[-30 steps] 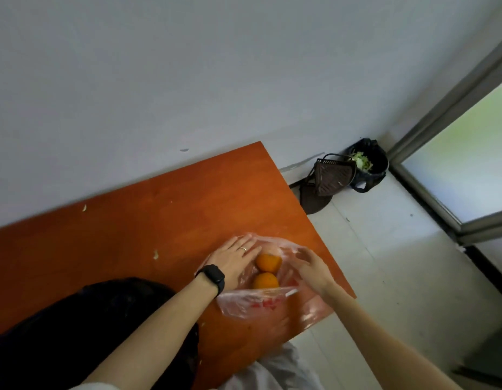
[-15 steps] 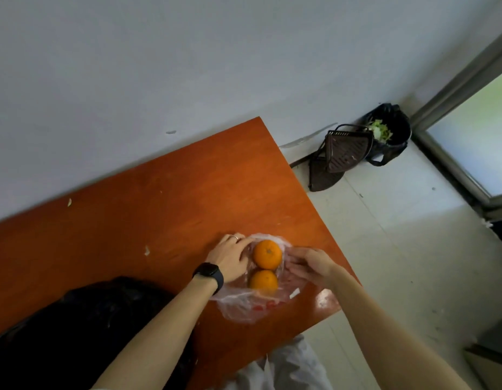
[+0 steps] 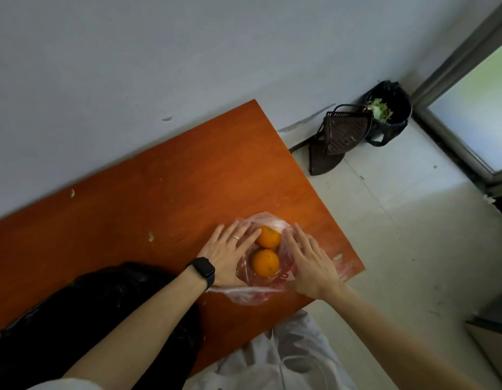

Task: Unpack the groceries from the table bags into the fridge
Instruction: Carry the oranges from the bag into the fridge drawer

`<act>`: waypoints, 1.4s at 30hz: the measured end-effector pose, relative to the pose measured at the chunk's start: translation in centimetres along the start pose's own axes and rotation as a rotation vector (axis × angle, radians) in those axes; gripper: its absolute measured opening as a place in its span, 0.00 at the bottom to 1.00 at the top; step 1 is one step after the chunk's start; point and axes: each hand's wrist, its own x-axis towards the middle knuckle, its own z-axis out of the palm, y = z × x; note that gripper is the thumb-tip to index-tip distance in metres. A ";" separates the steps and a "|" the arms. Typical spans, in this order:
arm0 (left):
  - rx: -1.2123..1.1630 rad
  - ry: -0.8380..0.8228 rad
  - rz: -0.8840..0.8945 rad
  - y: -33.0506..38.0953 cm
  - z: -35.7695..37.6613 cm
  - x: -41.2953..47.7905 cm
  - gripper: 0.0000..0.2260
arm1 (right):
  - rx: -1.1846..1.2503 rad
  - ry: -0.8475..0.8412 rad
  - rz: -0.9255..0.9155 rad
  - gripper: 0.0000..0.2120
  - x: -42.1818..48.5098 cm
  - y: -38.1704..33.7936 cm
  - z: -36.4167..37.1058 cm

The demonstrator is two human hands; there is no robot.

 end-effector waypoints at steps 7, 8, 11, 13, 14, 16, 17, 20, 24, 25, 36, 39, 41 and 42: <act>-0.201 0.073 -0.030 0.6 -1.4 1.8 0.60 | 0.148 -0.026 0.033 0.57 2.8 0.1 -1.5; -0.160 0.100 -0.029 0.9 -1.7 1.7 0.59 | 0.156 0.054 0.033 0.49 2.7 -0.2 -2.1; -0.045 0.177 -0.012 2.0 -2.3 0.9 0.51 | 0.043 0.371 -0.040 0.27 2.2 -1.1 -3.4; -0.002 0.186 0.011 3.0 -2.1 0.5 0.45 | 0.012 0.384 -0.149 0.22 2.3 -1.8 -3.7; 0.020 0.174 0.008 3.5 -2.0 0.5 0.42 | 0.013 0.331 -0.191 0.23 2.7 -2.1 -3.9; 0.046 0.156 -0.034 4.4 -2.0 0.7 0.40 | -0.026 0.210 -0.230 0.25 3.6 -2.7 -4.5; 0.049 0.151 -0.061 4.7 -2.1 0.8 0.38 | -0.065 0.173 -0.233 0.27 4.1 -2.9 -4.8; 0.064 0.141 -0.119 5.0 -2.7 1.1 0.36 | -0.134 0.112 -0.209 0.34 5.6 -3.5 -5.5; 0.084 0.123 -0.130 5.0 -2.8 1.1 0.32 | -0.172 0.045 -0.175 0.38 6.4 -3.6 -5.1; 0.068 0.126 -0.138 5.0 -2.8 1.0 0.32 | -0.173 0.046 -0.172 0.37 6.3 -3.6 -4.9; -0.288 0.221 -0.155 2.5 -6.9 -2.8 0.31 | 0.096 0.020 -0.108 0.34 2.8 -4.6 -8.0; -0.323 0.230 -0.108 2.3 -8.4 -4.1 0.31 | 0.191 0.040 -0.060 0.37 0.8 -4.4 -8.9; -0.328 0.232 -0.075 2.1 -9.4 -4.9 0.30 | 0.250 0.071 -0.008 0.39 -0.8 -4.0 -9.0; -0.331 0.239 -0.063 2.1 -9.8 -5.2 0.29 | 0.293 0.090 0.018 0.39 -1.7 -3.7 -8.9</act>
